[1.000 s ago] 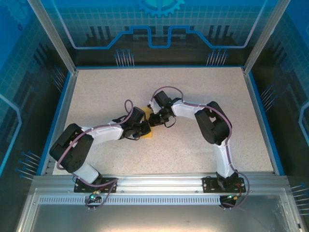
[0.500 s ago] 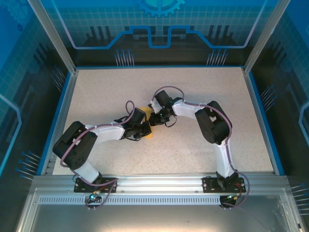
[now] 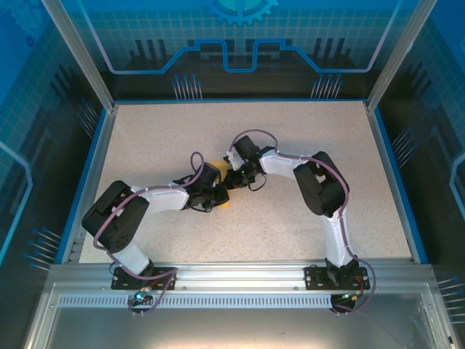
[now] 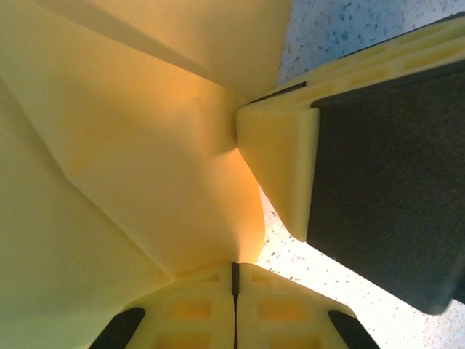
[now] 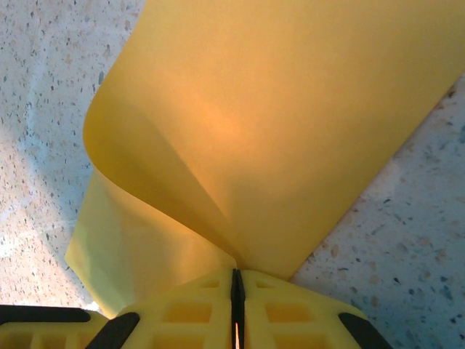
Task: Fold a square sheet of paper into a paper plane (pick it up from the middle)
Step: Fold the triangle a second time at the center of the table.
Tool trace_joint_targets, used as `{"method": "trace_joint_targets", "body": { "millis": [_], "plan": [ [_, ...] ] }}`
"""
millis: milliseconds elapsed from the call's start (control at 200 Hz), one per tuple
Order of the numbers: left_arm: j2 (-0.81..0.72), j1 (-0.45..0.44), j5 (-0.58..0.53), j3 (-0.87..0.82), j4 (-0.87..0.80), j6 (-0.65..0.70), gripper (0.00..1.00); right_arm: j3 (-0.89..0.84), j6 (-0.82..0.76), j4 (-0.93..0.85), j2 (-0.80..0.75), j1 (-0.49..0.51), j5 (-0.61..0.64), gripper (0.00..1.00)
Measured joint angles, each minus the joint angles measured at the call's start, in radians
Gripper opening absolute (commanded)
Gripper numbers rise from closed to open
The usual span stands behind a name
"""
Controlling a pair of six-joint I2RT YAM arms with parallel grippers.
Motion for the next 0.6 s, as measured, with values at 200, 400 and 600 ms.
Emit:
{"method": "trace_joint_targets", "body": {
  "millis": [200,400,600],
  "plan": [
    [0.01,0.0,0.003,0.0,0.006,0.0,0.08,0.0,0.0,0.0,0.0,0.0,0.0,0.11],
    [0.016,0.0,0.005,0.0,0.018,0.0,0.08,0.0,0.0,0.0,0.0,0.0,0.0,0.11],
    [0.017,0.0,0.012,0.0,0.022,0.0,0.08,0.0,0.0,0.0,0.0,0.0,0.0,0.11]
  ]
}}
